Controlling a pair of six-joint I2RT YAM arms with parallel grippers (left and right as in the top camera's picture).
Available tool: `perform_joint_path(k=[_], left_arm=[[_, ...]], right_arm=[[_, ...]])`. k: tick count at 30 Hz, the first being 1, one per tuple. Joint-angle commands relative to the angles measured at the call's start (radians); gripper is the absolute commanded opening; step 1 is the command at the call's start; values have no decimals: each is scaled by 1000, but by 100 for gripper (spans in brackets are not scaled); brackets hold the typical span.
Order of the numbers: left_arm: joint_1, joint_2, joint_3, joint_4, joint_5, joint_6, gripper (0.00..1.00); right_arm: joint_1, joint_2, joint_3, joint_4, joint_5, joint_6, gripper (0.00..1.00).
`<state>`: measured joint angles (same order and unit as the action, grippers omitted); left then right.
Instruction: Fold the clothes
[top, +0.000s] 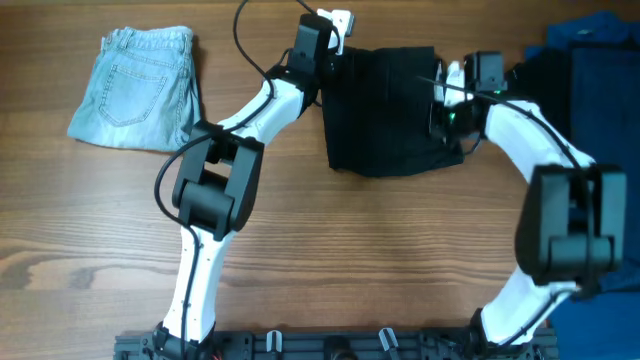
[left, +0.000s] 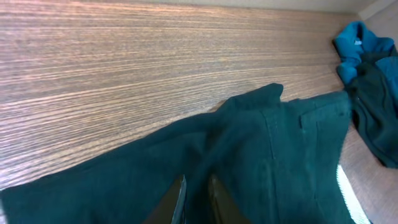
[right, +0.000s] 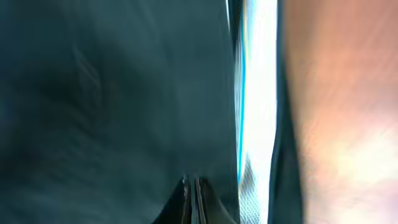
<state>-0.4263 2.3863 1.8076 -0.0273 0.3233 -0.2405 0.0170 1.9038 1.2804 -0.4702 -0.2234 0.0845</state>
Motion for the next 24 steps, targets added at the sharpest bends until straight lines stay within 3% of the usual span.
perform_joint_path(k=[1,5,14,20,24], left_arm=[[-1,-142,4,-68,-49,27,12],[-1,-253,4,-283,-159,27,12],[-2,-269,-4,-761,-191,27,15],[-2,-263,-59,-835,-191,28,12],[-2,-270,-59,-811,-191,28,11]], right_arm=[[5,-172,76,179,13,-5,4],[5,-103,74,344,13,-3,4],[5,344,74,722,-48,-3,4],[6,439,74,800,-48,57,4],[2,270,74,809,-51,46,4]])
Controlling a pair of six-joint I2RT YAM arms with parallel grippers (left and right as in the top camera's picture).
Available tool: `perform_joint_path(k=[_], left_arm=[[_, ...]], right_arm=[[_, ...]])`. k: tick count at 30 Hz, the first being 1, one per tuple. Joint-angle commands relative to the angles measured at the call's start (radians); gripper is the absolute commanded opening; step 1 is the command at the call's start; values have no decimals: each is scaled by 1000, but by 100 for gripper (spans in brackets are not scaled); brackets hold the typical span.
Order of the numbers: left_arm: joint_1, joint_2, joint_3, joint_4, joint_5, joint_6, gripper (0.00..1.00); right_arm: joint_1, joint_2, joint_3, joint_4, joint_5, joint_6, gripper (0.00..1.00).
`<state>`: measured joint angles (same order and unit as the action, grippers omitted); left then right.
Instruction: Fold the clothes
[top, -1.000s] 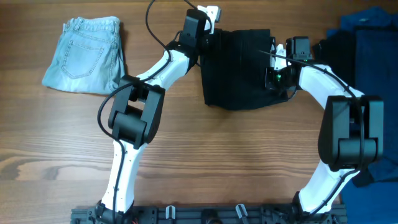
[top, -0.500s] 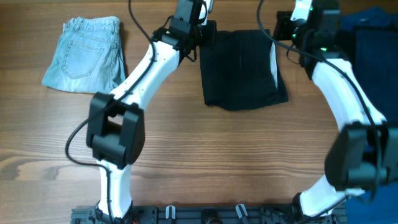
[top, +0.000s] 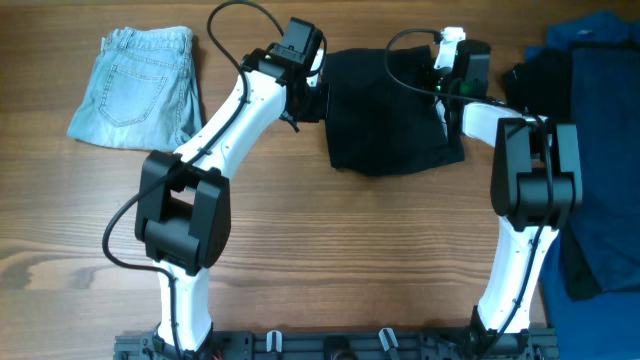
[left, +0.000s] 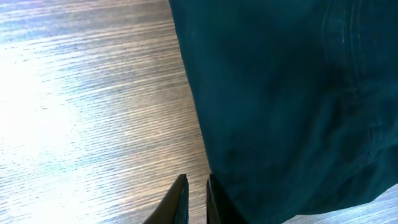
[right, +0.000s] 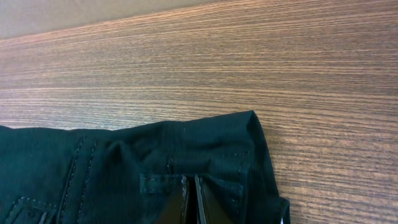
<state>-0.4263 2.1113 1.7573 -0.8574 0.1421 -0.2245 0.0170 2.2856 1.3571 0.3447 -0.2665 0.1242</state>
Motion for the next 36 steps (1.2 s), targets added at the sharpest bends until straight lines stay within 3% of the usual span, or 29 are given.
perform_joint_path(k=[1,3,6,9,11,16,21,26,27,28,30,31,32,36], left_arm=[[-2,4,-9,30,-10,12,11],[-2,5,-9,45,-10,12,11],[-2,5,-9,64,-10,12,16],[-1,5,-9,60,-10,12,17],[-1,5,-9,53,-10,12,19],[-1,5,-9,31,-10,11,16],[-1,5,-9,0,-9,8,17],[-3,6,-9,-28,-1,-20,20],[-4,6,-9,-51,0,-56,23],[-7,10,-13,-78,13,-101,32],[-15,13,-40,-71,99,-129,63],[-19,15,-51,-57,139,-129,72],[-25,15,-62,-38,170,-129,77],[-68,17,-109,71,195,-129,81]], right_arm=[[2,-181,-2,-18,-9,9,4],[2,-319,-2,-84,-27,9,4],[2,-551,-2,-458,-25,8,5],[2,-596,-5,-796,61,9,4],[2,-570,-50,-932,171,10,4],[2,-449,-208,-906,240,81,4],[2,-314,-248,-773,237,96,4],[-1,-465,-142,-945,215,93,4],[-5,-512,-122,-974,215,85,14],[-19,-590,-106,-993,222,84,30],[-54,-675,-106,-993,223,85,54],[-71,-694,-106,-994,222,84,62],[-94,-710,-106,-995,222,84,63],[-182,-692,-106,-999,222,45,64]])
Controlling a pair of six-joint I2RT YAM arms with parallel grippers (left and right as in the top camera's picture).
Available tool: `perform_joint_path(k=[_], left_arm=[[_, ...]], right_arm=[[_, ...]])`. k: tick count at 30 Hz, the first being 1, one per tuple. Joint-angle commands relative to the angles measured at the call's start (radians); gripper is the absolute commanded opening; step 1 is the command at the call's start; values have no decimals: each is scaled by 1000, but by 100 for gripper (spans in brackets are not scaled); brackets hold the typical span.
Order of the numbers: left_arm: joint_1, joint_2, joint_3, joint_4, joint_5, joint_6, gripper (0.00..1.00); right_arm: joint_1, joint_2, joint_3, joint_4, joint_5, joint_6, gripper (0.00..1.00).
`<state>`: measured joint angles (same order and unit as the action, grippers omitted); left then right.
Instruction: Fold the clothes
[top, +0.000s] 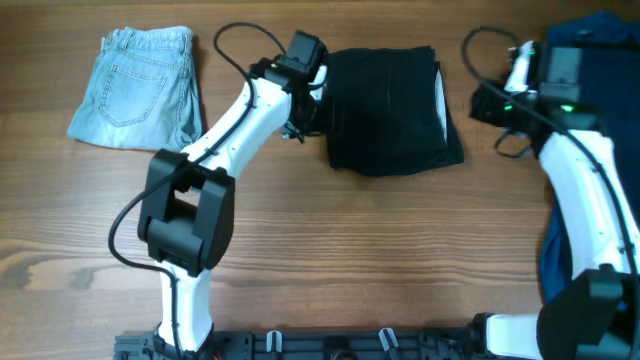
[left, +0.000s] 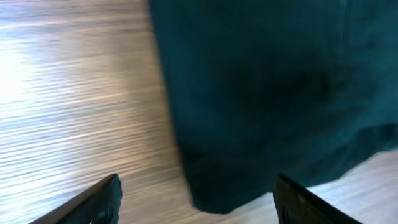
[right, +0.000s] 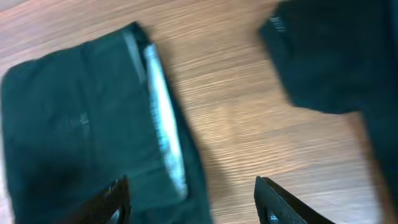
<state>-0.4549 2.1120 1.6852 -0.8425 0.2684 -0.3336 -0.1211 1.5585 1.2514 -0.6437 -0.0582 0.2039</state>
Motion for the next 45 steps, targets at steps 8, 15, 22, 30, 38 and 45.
perform_joint_path(k=[8,15,22,30,38,45], left_arm=[[-83,123,-46,85,36,-153,88],[-84,161,-48,-27,-229,-154,59],[-6,160,-48,-117,-810,-72,97],[145,100,234,-169,-924,42,100],[121,28,364,-349,-58,-95,8],[64,30,112,-343,-37,-122,5]], right_arm=[[-88,110,-2,-12,14,-48,68],[-88,153,-2,-16,14,-47,72],[-88,153,-2,-15,13,-44,77],[-88,153,-2,-22,-2,-43,89],[-88,153,-2,-16,-2,-45,99],[-88,153,-2,38,-2,-44,100]])
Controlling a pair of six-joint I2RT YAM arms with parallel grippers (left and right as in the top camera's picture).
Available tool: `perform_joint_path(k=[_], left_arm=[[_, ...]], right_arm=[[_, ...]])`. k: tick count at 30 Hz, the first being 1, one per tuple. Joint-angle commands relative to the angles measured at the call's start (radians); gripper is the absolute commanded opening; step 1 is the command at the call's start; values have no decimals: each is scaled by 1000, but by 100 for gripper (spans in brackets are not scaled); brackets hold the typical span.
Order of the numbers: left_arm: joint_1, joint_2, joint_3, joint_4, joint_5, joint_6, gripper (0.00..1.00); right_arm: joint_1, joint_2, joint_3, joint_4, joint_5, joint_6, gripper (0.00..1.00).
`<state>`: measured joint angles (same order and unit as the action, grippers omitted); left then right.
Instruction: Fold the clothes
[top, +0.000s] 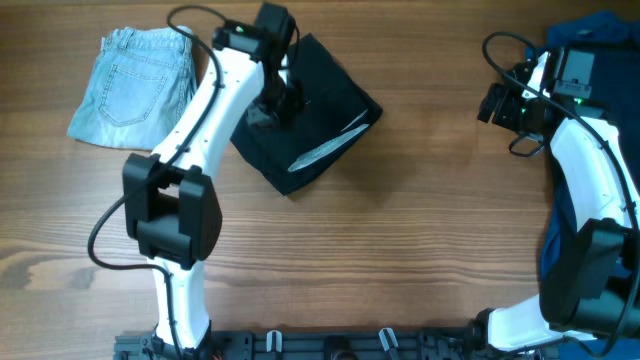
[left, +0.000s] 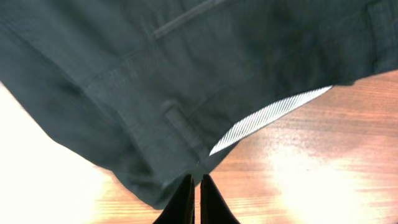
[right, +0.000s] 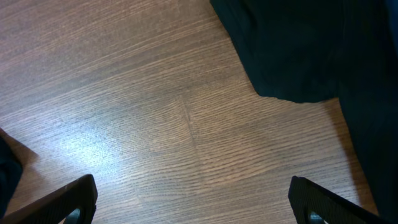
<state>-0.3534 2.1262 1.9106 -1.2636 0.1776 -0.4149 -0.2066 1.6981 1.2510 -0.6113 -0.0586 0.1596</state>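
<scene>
Black folded trousers (top: 320, 120) lie turned at an angle at the back left of centre, with a strip of white striped lining (top: 325, 150) showing at their near edge. My left gripper (top: 283, 105) is on their left part. In the left wrist view the fingers (left: 194, 180) are shut at the hem of the trousers (left: 186, 74), pinching the cloth. My right gripper (top: 497, 103) is far to the right, and in its own view it stands open (right: 196, 199) over bare wood.
Folded light-blue jeans (top: 135, 85) lie at the back left. A pile of dark and blue clothes (top: 600, 30) fills the right edge, and its dark corner (right: 311, 50) lies just beyond the right gripper. Bare wooden table (top: 400, 250) lies in front.
My left gripper was open beside the trousers and is now shut on them. The trousers have shifted left toward the jeans and turned to an angle. The right gripper stays open near the pile.
Both grippers were shut at the black trousers, left at the back-left corner, right on the right side. Then both were shut at the back edge. Then both stood open, the right one by the pile. Now the left holds the trousers, which lie further left.
</scene>
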Motion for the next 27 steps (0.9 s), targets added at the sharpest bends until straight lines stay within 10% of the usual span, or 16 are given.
perform_joint_path(k=[1,13,19,27], left_arm=[[-43,16,-149,118,53,-56,5],[-37,16,-557,385,-44,-174,4],[-55,-144,-447,266,97,-174,4],[-202,-250,-376,805,-366,-192,4]], right_arm=[[-2,13,-2,5,-1,0,99],[-2,13,-2,5,-1,0,99],[-2,13,-2,5,-1,0,99],[-3,13,-2,5,-1,0,100]])
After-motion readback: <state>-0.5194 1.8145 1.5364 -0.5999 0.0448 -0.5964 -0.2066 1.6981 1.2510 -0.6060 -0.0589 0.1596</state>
